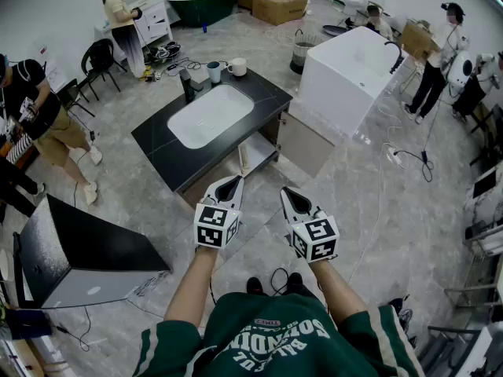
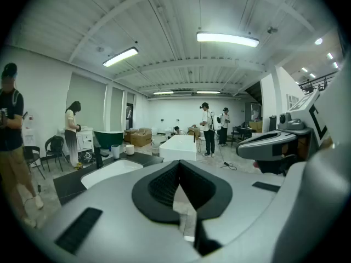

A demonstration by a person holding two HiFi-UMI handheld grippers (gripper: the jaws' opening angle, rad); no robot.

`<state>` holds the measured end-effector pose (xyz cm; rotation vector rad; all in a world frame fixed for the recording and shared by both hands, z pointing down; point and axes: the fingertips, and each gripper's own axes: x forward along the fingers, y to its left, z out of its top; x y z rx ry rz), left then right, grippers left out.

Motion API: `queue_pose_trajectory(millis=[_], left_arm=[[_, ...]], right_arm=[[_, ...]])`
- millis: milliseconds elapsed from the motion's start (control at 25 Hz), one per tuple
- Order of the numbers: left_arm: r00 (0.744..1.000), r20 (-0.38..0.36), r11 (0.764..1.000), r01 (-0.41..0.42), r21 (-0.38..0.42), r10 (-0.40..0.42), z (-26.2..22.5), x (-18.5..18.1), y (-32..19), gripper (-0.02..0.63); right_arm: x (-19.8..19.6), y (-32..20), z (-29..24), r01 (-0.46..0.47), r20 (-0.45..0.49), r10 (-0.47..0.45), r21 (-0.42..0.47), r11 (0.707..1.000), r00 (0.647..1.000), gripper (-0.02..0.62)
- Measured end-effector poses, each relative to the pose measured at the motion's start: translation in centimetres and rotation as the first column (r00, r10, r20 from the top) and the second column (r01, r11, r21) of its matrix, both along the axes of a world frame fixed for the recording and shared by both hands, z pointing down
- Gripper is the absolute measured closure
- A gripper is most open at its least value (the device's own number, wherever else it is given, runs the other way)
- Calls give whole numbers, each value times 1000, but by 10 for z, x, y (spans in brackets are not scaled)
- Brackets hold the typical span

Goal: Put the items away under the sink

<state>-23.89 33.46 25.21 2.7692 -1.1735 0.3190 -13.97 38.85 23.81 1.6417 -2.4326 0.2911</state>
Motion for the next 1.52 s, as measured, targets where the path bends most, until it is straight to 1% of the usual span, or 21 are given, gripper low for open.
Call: queue_pose_trajectory(millis=[200,440,720,960,1120,1240,1520], left_arm=[[1000,5,1000,-6,-3,6,2,5,11,595],[1000,9,1000,-13,10,13,0,5,19,595],[1000,7,1000,2,3,-2,3,-6,18,595],[1000,19,1000,-7,-12,7,7,2,4,595],[1000,20,1000,-4,-25,5,16,14,-21,595],[1000,21,999,3,-34,-2,24,31,-47,595],[999,28,998,42,-39,-41,32,84,-125,595]], right_arm=[[4,9,-4,-3,14,2,32,999,1000,551],[-1,13,-7,-6,-7,6,60,998,1000,551],[-15,13,-5,1,19,-2,62,998,1000,551],[-8,0,-2,-12,44,10,50,999,999,551],[5,-25,3,-21,45,19,60,998,999,551],[21,-52,12,-15,41,13,53,998,999,551],[73,-140,21,31,49,-33,33,999,998,551]])
